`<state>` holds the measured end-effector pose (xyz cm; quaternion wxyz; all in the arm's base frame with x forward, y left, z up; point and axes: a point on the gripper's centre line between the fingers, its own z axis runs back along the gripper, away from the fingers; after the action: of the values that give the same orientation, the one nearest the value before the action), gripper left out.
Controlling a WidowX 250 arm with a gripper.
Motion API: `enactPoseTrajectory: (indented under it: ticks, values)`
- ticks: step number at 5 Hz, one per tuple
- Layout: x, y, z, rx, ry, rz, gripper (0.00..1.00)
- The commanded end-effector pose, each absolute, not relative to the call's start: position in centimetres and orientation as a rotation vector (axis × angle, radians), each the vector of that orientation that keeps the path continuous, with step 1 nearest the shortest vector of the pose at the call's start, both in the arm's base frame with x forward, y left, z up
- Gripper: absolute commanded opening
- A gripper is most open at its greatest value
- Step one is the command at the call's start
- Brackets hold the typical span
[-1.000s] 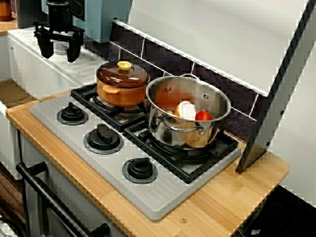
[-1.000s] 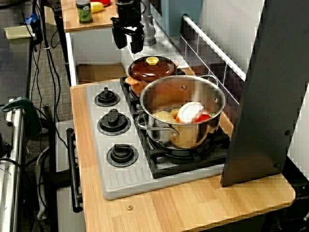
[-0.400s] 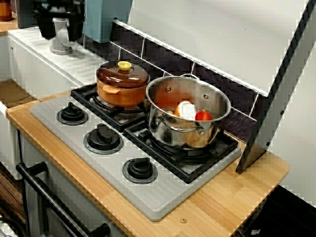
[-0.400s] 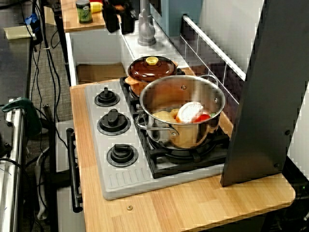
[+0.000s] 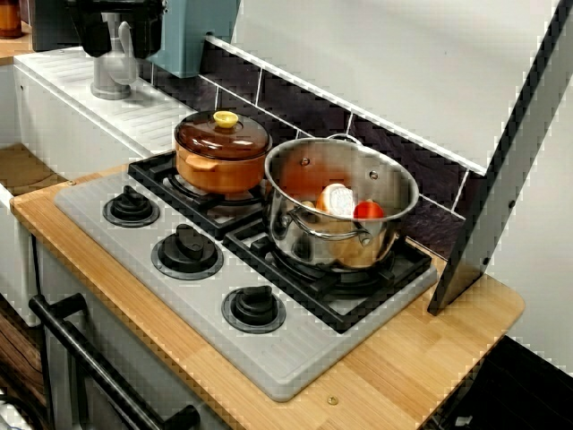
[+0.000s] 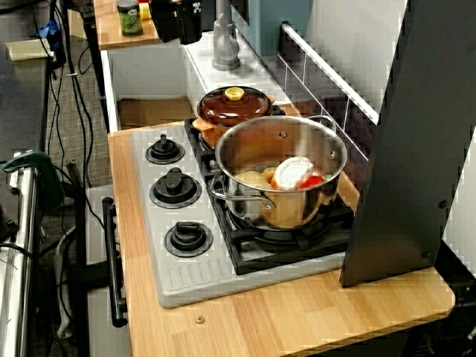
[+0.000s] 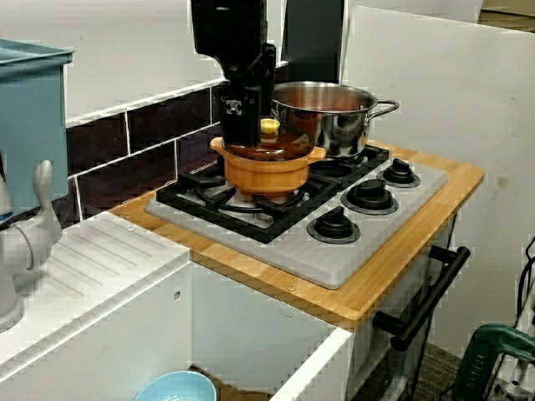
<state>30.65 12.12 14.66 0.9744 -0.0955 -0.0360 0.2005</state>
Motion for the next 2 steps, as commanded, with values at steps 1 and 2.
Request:
enactPoseTrajectory:
  ticks: [1, 2]
  values:
    - [29.5, 10.0, 17.2, -0.154, -0.149, 0.359, 1.0]
    - [29.2, 8.8, 17.2, -0.135, -0.149, 0.343, 1.0]
